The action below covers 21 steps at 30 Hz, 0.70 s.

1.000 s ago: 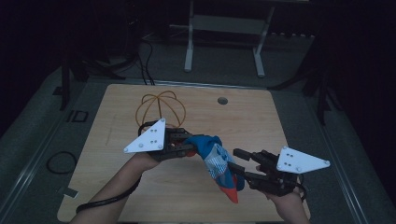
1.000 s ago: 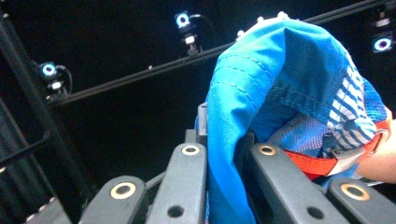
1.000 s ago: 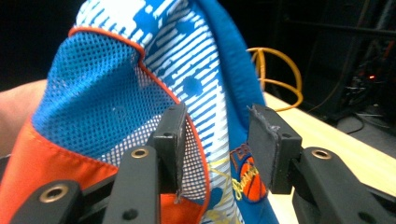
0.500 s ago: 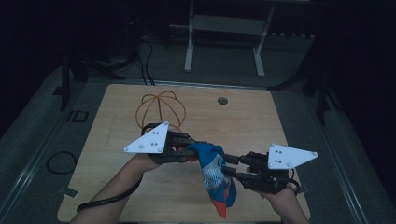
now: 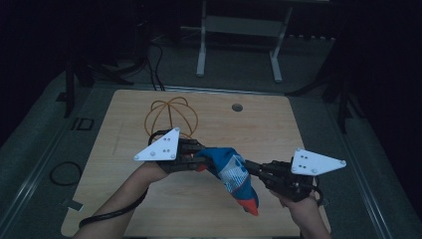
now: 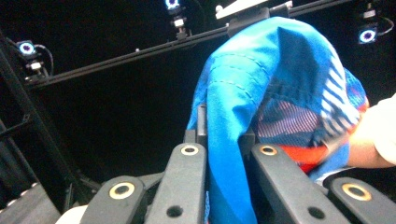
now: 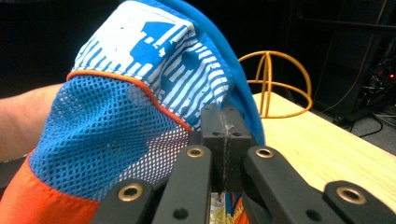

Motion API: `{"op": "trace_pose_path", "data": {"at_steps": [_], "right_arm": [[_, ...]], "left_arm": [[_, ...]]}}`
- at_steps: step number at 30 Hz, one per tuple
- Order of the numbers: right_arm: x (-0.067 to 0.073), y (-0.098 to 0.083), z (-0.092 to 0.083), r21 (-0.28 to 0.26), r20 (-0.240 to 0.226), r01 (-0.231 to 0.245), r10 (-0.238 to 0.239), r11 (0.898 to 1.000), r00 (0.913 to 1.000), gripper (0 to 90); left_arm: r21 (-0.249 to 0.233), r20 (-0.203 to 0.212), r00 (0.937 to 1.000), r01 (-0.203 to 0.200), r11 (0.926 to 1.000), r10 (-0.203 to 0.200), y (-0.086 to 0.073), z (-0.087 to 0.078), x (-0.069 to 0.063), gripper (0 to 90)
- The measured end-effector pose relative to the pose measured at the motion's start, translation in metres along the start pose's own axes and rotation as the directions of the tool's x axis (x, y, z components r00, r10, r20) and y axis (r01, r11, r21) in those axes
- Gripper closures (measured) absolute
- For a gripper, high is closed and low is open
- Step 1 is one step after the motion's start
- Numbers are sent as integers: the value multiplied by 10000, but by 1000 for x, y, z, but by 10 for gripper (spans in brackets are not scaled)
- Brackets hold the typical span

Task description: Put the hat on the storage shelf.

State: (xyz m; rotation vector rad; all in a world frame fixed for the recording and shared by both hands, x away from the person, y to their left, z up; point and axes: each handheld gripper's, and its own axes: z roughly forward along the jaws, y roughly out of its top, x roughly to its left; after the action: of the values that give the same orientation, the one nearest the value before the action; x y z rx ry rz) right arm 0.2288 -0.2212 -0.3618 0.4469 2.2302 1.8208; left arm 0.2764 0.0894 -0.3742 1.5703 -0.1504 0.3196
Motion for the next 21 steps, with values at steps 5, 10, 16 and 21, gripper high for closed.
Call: {"op": "trace_pose_path", "data": {"at_steps": [5,10,16,21], "right_arm": [[-6,4,-11,-377,142,-244,250,9990,9996,900],[-8,7,-15,-461,360,-179,196,9988,9992,900],[-10,7,-16,-509,444,-251,274,9984,9986,900],[-12,8,-18,-558,533,-294,324,9980,9981,900]], "left_arm": [[522,-155,9999,-32,9986,40,2,-2,-1,879],[740,-91,9999,-108,9972,116,3,-2,-2,873],[995,-234,9997,-49,9950,73,0,-3,-2,858],[1007,-777,9960,516,9936,-439,-1,-7,1,604]]}}
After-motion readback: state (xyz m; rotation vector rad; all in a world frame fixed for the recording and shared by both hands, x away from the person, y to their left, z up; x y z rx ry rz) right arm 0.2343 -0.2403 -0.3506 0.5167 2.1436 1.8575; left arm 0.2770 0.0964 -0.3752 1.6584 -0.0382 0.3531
